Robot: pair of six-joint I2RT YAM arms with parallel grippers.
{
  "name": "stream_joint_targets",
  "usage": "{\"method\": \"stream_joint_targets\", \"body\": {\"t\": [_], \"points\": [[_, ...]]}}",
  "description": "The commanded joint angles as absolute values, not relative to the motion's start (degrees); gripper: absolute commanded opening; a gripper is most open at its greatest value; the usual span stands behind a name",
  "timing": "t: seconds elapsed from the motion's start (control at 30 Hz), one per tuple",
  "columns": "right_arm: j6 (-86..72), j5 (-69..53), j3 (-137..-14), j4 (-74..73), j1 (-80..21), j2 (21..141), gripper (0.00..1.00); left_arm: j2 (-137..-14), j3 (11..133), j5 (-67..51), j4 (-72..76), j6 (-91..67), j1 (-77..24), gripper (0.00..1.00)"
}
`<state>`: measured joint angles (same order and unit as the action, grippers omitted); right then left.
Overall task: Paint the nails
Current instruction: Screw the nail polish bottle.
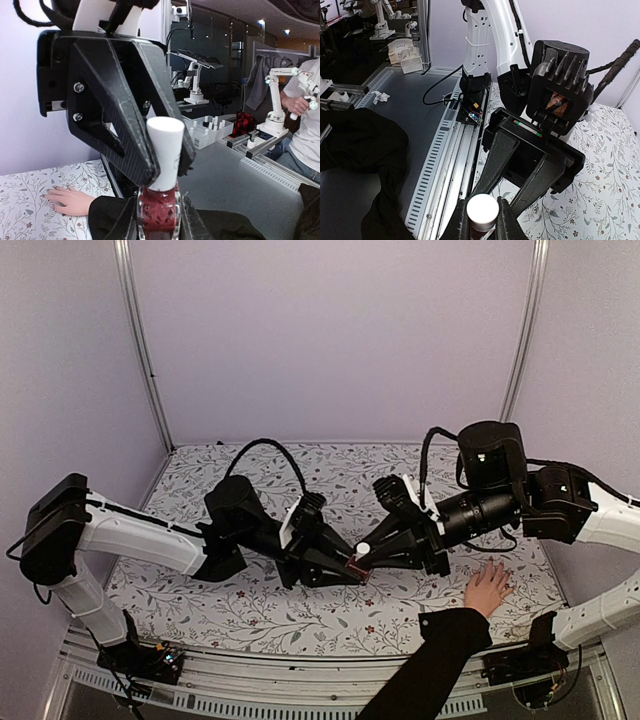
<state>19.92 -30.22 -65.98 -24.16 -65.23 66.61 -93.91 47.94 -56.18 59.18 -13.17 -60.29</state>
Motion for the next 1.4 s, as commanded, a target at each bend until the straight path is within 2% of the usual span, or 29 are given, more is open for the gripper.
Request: {"method": "stream_joint_targets", "body": {"t": [0.0,0.37,0.63,0.9,1.17,1.3,1.37], "points": [[17.0,-28.7,-63.4,-20.9,-65.7,65.6,0.00,-92.2,47.3,-49.0,64.2,-13.8,-59.0,0.00],[11.8,-18.4,-61.0,-18.5,-65.2,68.3,0.00,-87.1,45.1,-32.7,62.4,-9.4,-59.0,0.00],[4.4,-4.9,-59.1,-12.0,-64.9,70.8,0.00,-86.0,45.5,-11.5,58.1,-3.9,-60.9,0.00],[-2.8,3.5,-57.9,-4.8,-64.6,76.5,0.00,-89.7,47.8,4.6,58.2,-0.1,-63.4,0.00],[-5.2,4.9,-57.0,-3.4,-64.0,74.2,0.06,-89.5,48.0,2.2,54.5,-0.1,-63.3,0.00],[-4.3,4.4,-56.7,-4.1,-63.7,70.7,0.18,-88.4,46.9,-3.6,53.0,-0.4,-62.6,0.00],[-3.2,3.2,-56.5,-4.3,-63.6,68.8,0.30,-87.9,46.2,-5.9,52.3,-1.0,-62.2,0.00]]}}
